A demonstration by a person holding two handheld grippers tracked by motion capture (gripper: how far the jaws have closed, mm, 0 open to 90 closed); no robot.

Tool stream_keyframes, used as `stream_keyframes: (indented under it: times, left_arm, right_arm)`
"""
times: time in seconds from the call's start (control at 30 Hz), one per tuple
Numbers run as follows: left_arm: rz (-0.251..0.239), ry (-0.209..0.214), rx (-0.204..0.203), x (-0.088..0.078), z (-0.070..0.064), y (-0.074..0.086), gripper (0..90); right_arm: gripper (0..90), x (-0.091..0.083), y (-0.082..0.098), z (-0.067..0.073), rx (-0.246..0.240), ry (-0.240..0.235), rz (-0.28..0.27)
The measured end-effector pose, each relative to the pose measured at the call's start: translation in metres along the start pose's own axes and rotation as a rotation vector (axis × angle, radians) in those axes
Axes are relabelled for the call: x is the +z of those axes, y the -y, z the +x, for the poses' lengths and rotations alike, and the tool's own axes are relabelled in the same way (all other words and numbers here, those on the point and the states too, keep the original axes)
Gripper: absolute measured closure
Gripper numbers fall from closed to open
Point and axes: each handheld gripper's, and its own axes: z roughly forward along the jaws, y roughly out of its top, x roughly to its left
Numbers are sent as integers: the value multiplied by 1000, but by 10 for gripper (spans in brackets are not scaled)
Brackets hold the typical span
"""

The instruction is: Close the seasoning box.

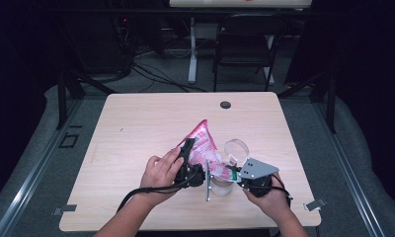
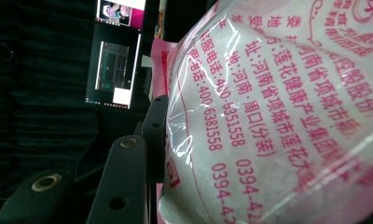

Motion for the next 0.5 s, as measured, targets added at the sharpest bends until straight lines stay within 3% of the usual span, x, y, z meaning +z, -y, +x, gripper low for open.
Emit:
stream_keyframes:
  times: [0.5]
  left_arm:
    - [-2,-3,6,-1,1,-1,618]
  right_arm:
    - [895,1,1,0,1,-3,0]
